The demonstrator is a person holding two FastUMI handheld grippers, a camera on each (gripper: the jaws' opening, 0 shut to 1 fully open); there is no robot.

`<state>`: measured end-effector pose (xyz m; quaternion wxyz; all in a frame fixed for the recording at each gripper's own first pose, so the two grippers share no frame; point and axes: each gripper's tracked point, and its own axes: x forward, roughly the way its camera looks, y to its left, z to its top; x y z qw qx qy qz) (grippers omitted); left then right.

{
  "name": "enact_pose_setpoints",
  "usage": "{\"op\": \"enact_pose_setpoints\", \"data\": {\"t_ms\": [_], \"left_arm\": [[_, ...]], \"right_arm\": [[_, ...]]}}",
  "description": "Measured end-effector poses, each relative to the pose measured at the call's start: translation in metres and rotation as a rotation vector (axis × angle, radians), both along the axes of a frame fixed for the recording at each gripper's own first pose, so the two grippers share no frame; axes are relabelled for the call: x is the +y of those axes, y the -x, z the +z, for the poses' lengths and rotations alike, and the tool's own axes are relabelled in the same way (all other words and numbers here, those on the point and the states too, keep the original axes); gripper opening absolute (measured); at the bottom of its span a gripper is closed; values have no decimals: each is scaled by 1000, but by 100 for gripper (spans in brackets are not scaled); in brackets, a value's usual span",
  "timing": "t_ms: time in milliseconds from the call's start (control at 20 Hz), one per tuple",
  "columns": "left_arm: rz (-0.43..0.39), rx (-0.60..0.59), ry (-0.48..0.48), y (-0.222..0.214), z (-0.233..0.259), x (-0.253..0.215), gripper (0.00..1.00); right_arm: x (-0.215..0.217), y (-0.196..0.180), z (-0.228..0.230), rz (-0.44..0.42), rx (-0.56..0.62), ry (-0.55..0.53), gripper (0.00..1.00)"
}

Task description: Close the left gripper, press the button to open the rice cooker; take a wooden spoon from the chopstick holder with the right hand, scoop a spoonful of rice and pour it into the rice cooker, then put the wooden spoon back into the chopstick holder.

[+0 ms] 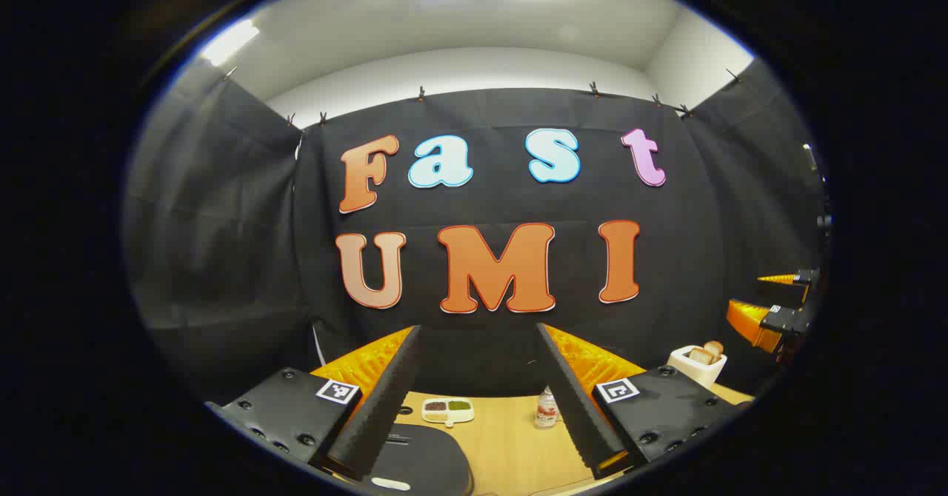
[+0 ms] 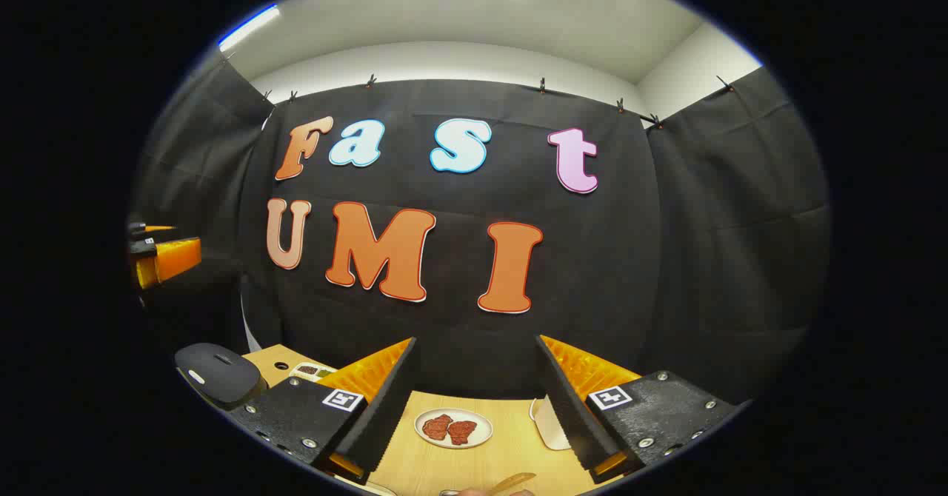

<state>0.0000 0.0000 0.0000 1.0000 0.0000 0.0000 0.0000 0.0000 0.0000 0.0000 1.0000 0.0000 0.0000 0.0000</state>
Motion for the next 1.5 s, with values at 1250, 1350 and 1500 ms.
{"op": "enact_pose_setpoints", "data": {"t_ms": [1250, 1350, 1500], "left_arm": [[91, -11, -61, -5, 13, 34, 97], [115, -15, -78, 0, 17, 47, 97], [143, -16, -105, 5, 22, 63, 80]], "right_arm": [[-23, 6, -14, -46, 15, -6, 95], [-28, 8, -16, -61, 12, -11, 97], [-31, 11, -23, -73, 24, -15, 95]]}}
